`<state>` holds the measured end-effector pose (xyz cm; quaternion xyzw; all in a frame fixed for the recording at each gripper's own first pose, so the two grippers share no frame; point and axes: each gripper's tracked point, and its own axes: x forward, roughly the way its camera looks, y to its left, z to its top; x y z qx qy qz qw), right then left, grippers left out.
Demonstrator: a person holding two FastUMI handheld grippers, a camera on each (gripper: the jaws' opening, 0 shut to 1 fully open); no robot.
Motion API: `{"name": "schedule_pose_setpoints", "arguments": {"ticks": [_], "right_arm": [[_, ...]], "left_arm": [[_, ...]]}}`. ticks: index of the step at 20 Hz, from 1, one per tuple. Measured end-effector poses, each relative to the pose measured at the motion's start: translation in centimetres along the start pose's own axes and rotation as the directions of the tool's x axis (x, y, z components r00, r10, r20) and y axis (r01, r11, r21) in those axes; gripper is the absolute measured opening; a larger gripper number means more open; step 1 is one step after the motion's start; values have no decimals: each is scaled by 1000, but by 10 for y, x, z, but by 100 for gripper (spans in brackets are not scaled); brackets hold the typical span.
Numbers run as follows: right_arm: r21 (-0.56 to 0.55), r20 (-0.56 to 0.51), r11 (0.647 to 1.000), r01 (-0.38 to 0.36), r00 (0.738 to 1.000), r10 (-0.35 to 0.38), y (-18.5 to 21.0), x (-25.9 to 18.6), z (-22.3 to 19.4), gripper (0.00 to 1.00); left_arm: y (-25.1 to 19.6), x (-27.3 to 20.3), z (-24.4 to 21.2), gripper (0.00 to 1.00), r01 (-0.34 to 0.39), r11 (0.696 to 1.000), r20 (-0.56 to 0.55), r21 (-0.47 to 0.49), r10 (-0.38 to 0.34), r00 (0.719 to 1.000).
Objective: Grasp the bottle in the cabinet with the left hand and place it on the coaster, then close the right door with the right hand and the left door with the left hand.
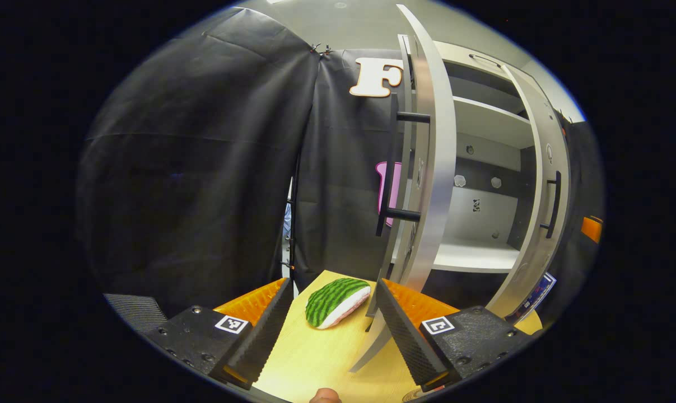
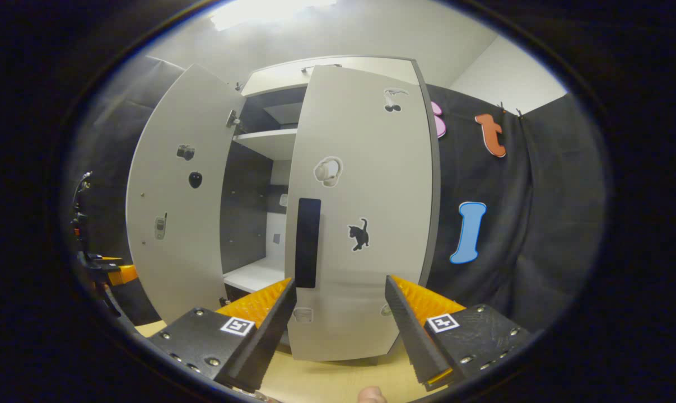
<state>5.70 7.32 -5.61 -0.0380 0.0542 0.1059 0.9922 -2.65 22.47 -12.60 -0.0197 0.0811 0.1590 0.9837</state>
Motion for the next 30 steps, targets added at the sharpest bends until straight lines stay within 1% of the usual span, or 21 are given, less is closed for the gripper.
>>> {"name": "schedule_pose_setpoints", "arguments": {"ticks": [1,2,4,5,6,7,8,9,11,12,14,15,16,17,22,23,25,27,28,29,30], "right_arm": [[-1,-2,1000,0,1000,0,-1,1,-1,93],[0,-3,1000,-1,1000,1,-2,4,-2,93],[4,-5,1000,-4,1000,4,-2,5,-2,93],[4,-5,1000,-5,1000,5,-2,6,-3,96],[4,-6,1000,-6,1000,6,-3,6,-3,93],[5,-6,1000,-7,1000,7,-3,6,-3,93],[6,-5,1000,-9,1000,9,-2,6,-3,93],[6,-5,1000,-10,1000,10,-3,7,-2,93],[6,-3,1000,-14,1000,14,-3,6,-1,93],[5,-4,1000,-19,1000,19,-4,6,-1,96],[1,-2,1000,-21,1000,21,-5,5,0,96],[-2,0,1000,-21,1000,21,-5,5,2,93],[-4,1,1000,-20,1000,20,-5,4,2,93],[-5,-1,1000,-19,1000,19,-4,4,3,96],[-9,-2,1000,-9,1000,9,-6,2,3,93],[-10,-1,1000,-5,1000,5,-6,1,4,96],[-9,0,1000,7,1000,-7,-8,-2,3,96],[-1,2,1000,20,1000,-20,-12,-5,4,96],[4,4,1000,26,1000,-26,-13,-7,4,93],[8,6,999,32,999,-32,-15,-10,6,96],[9,10,999,40,999,-40,-17,-13,6,96]], "left_arm": [[-1,-1,0,93,2,1000,-1,3,-2,1000],[-2,0,0,97,6,1000,0,8,-6,1000],[-5,0,1,97,27,999,-1,25,-27,1000],[-6,1,0,96,39,998,-4,40,-39,999],[-7,2,1,90,50,997,-1,51,-50,999],[-9,3,0,90,64,997,-6,53,-64,998],[-13,3,0,95,77,996,-8,44,-77,997],[-18,2,0,90,86,996,-9,36,-86,996],[-29,-1,0,90,104,994,-8,37,-104,995],[-33,-2,-2,95,111,993,-13,44,-111,994],[-48,-5,-1,95,145,988,-7,56,-145,989],[-57,-6,2,95,167,984,2,58,-168,986],[-65,-6,3,95,185,981,7,57,-186,983],[-72,-7,2,95,200,978,4,56,-201,980],[-114,-7,0,95,305,951,2,49,-305,952],[-124,-6,1,95,330,943,6,44,-330,944],[-144,-5,2,95,371,928,16,33,-372,928],[-159,-1,2,95,394,919,23,23,-394,919],[-166,1,2,95,406,913,20,21,-407,913],[-175,2,2,95,425,905,20,19,-425,905],[-180,2,5,95,443,896,24,20,-444,896]]}}
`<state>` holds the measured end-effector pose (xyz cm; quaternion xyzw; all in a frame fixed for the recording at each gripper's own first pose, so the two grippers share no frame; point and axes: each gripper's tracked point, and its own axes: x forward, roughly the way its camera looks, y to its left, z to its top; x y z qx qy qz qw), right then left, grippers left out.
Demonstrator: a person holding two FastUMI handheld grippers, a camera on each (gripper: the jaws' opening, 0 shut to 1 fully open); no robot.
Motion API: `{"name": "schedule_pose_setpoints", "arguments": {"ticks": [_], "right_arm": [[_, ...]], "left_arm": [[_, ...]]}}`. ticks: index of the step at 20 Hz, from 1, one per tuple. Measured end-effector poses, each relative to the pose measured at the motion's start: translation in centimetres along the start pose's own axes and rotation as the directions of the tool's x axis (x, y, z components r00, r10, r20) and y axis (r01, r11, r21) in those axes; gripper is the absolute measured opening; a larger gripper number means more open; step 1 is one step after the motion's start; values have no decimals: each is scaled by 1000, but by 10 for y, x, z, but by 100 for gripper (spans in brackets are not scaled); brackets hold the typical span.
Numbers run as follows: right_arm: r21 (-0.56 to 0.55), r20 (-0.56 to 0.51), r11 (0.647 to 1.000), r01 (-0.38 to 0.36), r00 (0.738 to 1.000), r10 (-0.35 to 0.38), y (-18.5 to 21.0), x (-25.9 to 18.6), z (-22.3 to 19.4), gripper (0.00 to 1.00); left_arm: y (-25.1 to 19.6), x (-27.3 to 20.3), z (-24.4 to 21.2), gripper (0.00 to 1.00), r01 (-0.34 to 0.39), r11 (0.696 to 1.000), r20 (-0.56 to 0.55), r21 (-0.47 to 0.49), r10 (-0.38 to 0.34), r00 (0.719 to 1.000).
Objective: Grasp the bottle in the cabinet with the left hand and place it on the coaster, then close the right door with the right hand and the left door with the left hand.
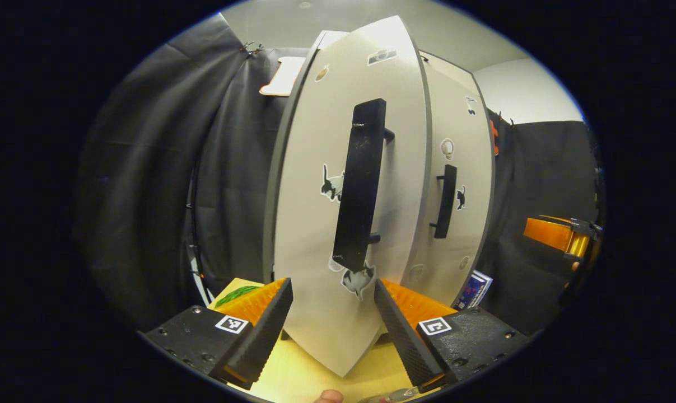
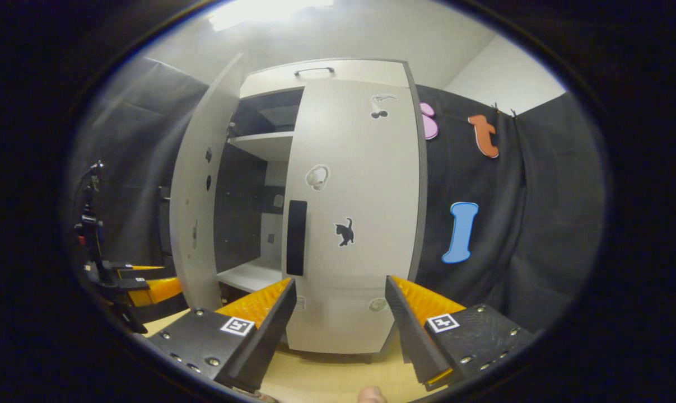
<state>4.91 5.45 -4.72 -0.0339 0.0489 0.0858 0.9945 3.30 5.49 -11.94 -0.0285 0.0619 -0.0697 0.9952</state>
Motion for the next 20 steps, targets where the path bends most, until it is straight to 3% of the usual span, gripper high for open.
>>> {"name": "schedule_pose_setpoints", "arguments": {"ticks": [2,4,6,9,12,14,15,16,17,18,19,20], "right_arm": [[-2,4,1000,16,1000,-16,-5,-5,1,93],[-3,2,1000,30,1000,-30,-11,-7,1,96],[-1,1,999,38,999,-38,-14,-9,2,93],[1,9,999,51,999,-51,-19,-9,9,96],[13,25,999,50,998,-51,-22,-6,19,93],[9,43,998,59,997,-60,-26,-4,33,96],[8,58,998,68,996,-69,-30,-2,42,93],[11,74,997,74,994,-75,-32,-1,51,93],[19,88,997,80,993,-81,-33,0,61,96],[32,102,996,81,991,-84,-34,1,71,96],[43,113,996,80,990,-84,-35,2,80,93],[56,123,995,86,988,-92,-38,2,90,96]], "left_arm": [[-7,3,1,95,24,1000,1,13,-24,1000],[-18,7,-2,95,33,999,-5,25,-33,999],[-22,8,1,95,29,999,-8,29,-29,1000],[-29,9,15,96,15,999,0,33,-15,1000],[-37,9,47,96,1,999,37,54,-3,999],[-45,10,72,92,-5,998,64,60,1,998],[-49,10,87,96,-11,998,79,63,6,997],[-54,9,102,93,-15,998,98,66,8,995],[-59,9,116,96,-21,997,111,69,13,994],[-63,8,128,93,-25,997,126,73,16,992],[-68,7,140,96,-28,997,140,77,17,990],[-73,7,149,93,-27,997,141,79,16,990]]}}
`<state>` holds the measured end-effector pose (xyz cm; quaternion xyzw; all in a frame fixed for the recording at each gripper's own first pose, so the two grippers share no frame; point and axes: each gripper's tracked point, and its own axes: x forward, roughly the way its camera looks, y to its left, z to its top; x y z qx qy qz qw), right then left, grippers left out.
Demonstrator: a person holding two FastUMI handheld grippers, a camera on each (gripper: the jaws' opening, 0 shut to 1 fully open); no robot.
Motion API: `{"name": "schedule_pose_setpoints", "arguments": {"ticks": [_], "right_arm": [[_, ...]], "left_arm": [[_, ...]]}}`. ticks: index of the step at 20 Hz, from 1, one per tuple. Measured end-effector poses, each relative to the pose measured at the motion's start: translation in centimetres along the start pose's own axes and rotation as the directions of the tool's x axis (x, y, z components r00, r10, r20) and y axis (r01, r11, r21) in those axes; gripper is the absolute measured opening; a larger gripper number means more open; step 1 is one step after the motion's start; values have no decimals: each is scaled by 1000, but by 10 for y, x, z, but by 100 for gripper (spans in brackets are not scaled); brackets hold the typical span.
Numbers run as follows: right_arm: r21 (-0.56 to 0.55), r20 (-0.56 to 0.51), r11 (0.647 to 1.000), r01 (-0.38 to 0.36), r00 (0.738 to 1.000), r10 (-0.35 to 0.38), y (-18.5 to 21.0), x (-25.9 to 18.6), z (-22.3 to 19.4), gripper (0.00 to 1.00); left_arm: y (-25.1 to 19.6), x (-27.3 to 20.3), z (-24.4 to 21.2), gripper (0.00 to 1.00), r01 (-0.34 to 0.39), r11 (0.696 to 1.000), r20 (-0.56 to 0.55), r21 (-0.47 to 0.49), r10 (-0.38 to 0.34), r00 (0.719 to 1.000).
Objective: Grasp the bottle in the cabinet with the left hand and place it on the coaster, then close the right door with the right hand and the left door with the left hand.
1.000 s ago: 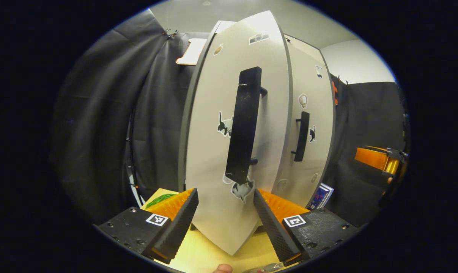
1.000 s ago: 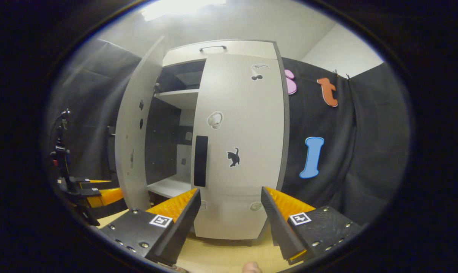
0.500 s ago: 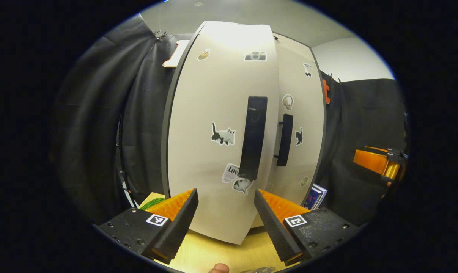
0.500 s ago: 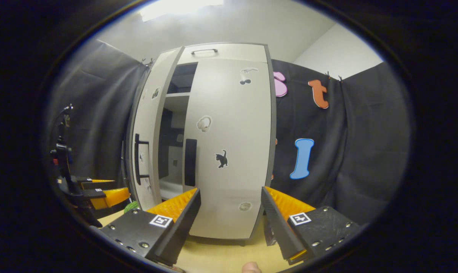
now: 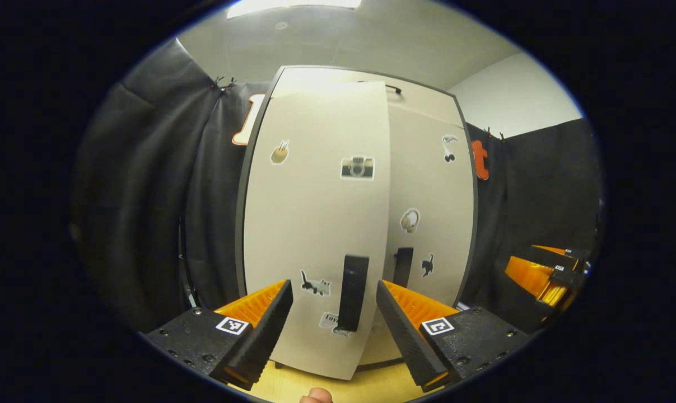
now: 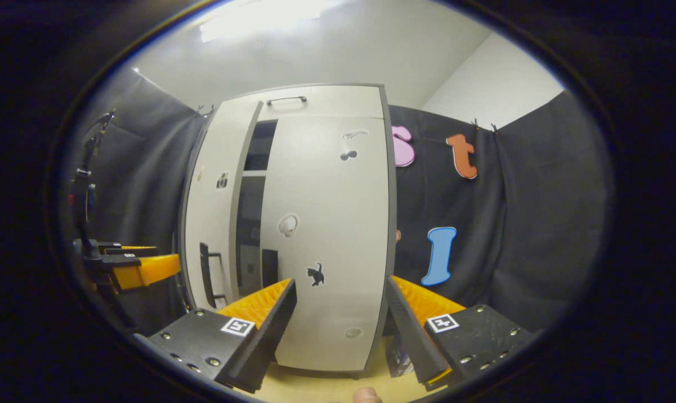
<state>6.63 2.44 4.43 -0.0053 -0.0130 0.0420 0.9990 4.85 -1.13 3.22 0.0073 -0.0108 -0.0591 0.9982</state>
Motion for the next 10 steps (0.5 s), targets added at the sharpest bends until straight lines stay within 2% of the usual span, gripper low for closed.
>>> {"name": "schedule_pose_setpoints", "arguments": {"ticks": [2,3,5,8,9,10], "right_arm": [[19,12,1000,10,1000,-10,-3,3,16,99],[28,16,1000,4,1000,-5,-3,5,23,92],[38,30,999,1,1000,-2,-7,5,33,92],[32,32,999,-1,999,0,-14,4,37,96],[30,25,1000,-3,1000,3,-16,3,35,96],[31,20,1000,-6,1000,6,-18,3,34,96]], "left_arm": [[-14,4,18,96,25,1000,21,-8,-24,999],[-19,6,23,96,27,999,24,-17,-26,999],[-27,8,31,96,29,999,31,-31,-28,999],[-33,8,38,96,16,1000,35,-26,-15,999],[-34,8,38,92,8,1000,36,-21,-7,999],[-36,8,37,96,2,1000,33,-21,-1,999]]}}
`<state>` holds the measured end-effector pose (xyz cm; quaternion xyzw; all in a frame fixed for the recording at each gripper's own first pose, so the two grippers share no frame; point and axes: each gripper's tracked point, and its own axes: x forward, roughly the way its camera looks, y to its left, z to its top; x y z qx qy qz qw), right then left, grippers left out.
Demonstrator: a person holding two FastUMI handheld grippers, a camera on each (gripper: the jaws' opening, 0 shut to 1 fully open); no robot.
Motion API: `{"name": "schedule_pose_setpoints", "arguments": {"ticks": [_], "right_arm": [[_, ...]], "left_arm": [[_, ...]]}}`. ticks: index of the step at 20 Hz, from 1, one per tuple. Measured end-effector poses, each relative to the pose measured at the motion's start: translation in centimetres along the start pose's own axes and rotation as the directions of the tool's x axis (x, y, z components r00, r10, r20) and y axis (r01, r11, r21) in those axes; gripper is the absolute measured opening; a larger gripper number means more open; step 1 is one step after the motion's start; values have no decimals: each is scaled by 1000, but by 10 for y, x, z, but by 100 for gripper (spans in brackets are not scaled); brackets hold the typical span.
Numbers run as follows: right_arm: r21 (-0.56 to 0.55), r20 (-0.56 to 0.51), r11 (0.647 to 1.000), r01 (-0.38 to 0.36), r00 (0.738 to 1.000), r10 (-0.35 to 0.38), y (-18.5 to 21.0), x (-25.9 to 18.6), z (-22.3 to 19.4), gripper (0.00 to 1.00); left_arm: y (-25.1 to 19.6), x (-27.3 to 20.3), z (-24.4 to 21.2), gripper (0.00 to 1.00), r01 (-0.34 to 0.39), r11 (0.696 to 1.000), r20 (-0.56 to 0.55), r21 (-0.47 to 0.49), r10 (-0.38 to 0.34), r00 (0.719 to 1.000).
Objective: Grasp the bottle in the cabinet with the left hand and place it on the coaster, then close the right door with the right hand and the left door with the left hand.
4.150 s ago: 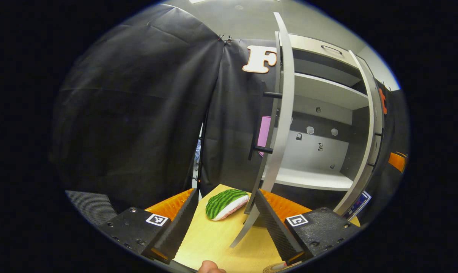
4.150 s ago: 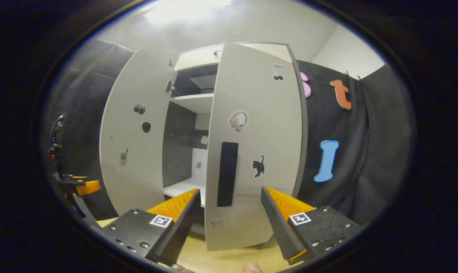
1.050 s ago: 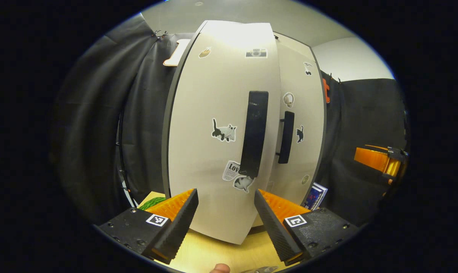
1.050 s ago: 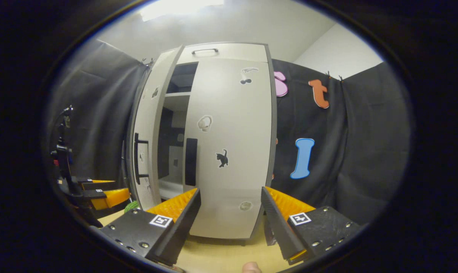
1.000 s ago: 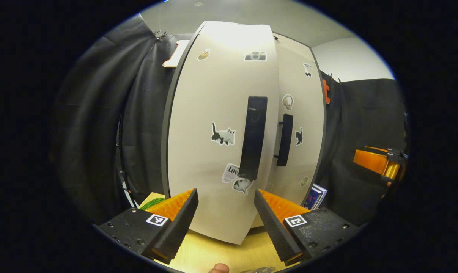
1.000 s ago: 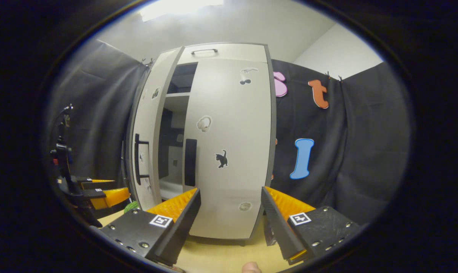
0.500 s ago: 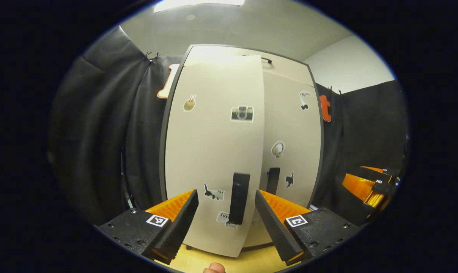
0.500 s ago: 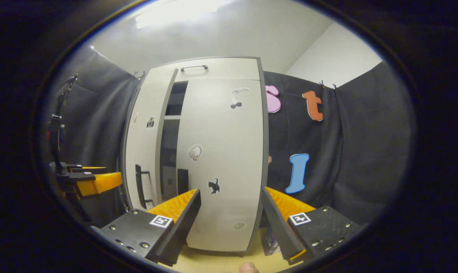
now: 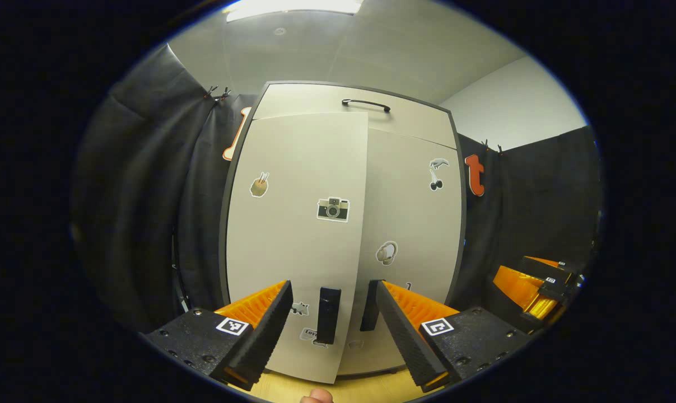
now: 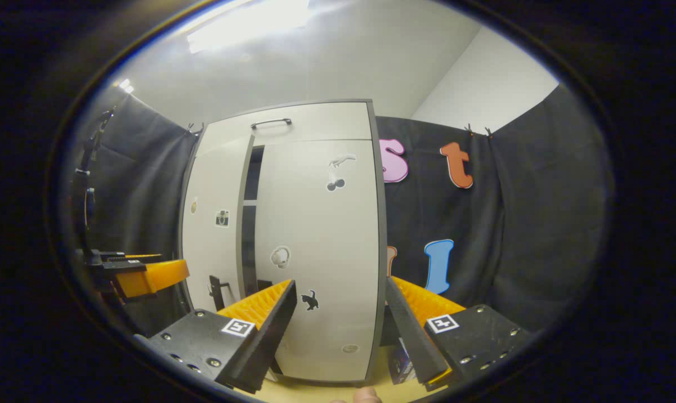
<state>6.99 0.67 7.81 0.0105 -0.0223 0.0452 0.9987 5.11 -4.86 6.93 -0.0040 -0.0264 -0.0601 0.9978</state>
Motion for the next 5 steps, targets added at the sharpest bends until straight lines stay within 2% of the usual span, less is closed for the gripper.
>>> {"name": "schedule_pose_setpoints", "arguments": {"ticks": [3,4,5], "right_arm": [[-9,-11,1000,-9,1000,9,-8,-4,-2,96],[-13,-12,1000,-12,1000,12,-10,-4,-2,96],[-15,-12,1000,-18,1000,18,-12,-6,-2,92]], "left_arm": [[-7,-2,-4,96,-11,1000,-12,-2,11,1000],[-9,-3,-6,100,-15,1000,-15,1,15,1000],[-12,-4,-8,96,-20,1000,-21,6,20,1000]]}}
